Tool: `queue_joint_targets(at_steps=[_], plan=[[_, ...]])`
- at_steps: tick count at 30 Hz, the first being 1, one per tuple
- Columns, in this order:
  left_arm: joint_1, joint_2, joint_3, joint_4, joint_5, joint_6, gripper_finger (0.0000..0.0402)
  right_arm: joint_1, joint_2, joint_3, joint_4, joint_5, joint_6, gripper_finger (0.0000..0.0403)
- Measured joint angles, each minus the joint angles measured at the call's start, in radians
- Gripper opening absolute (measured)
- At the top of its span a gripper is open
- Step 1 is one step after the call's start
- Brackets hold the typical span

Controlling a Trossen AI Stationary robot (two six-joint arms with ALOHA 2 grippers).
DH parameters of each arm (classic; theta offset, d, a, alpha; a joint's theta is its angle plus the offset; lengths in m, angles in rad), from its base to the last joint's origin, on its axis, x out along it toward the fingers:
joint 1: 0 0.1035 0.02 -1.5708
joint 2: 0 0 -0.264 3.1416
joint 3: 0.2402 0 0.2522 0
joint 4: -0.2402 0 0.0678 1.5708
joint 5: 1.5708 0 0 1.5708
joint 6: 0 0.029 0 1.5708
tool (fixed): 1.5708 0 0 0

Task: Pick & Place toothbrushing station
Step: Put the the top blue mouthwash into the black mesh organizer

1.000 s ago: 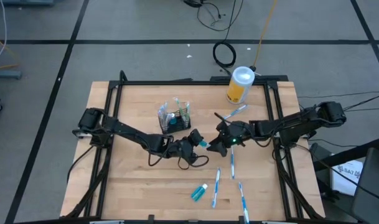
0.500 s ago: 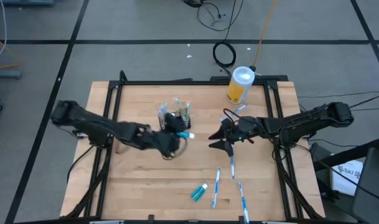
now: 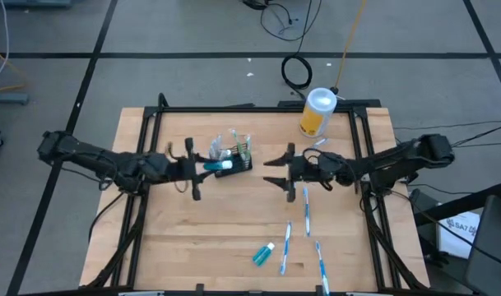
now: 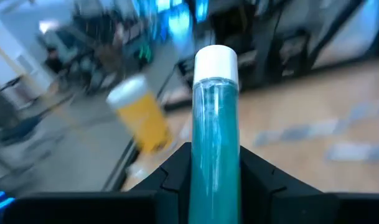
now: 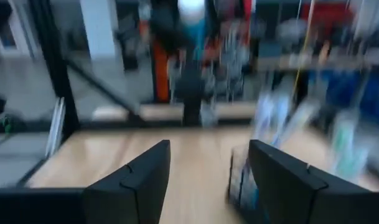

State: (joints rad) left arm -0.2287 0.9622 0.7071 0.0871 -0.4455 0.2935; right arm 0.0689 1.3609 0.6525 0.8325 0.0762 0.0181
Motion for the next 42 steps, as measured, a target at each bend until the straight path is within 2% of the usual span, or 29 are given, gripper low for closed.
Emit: queue_joint_targets(at_steps=[4,8,12,17,21,25,29,37,42], plan=[[0.0,-0.003,-0.227,0.445,0.1,-0.066,0.0093,-0.004,0.165,0.006,0.346,-0.094,-0.036,0.021],[0.0,0.038,-0.327,0.684,0.136,-0.19,0.0093,-0.004,0.301,0.099,0.436,-0.134,-0.044,0.021],[-0.002,0.078,-0.332,0.695,0.162,-0.28,0.0093,-0.006,0.396,0.278,0.337,-0.148,-0.098,0.0219],[-0.011,0.098,-0.332,0.703,0.179,-0.275,0.0093,-0.024,0.436,0.477,0.091,-0.211,-0.108,0.0255],[-0.024,0.098,-0.332,0.703,0.178,-0.265,0.0093,-0.025,0.439,0.525,0.036,-0.212,-0.14,0.0283],[-0.031,0.098,-0.332,0.705,0.169,-0.225,0.0093,-0.021,0.436,0.528,0.044,-0.213,-0.155,0.0291],[-0.032,0.098,-0.332,0.705,0.148,-0.224,0.0093,-0.021,0.437,0.528,0.077,-0.213,-0.134,0.0275],[-0.032,0.098,-0.332,0.703,0.148,-0.22,0.0093,-0.022,0.437,0.528,0.068,-0.213,-0.09,0.0205],[-0.032,0.098,-0.332,0.699,0.15,-0.217,0.0093,-0.023,0.437,0.528,0.036,-0.261,-0.078,0.0178]])
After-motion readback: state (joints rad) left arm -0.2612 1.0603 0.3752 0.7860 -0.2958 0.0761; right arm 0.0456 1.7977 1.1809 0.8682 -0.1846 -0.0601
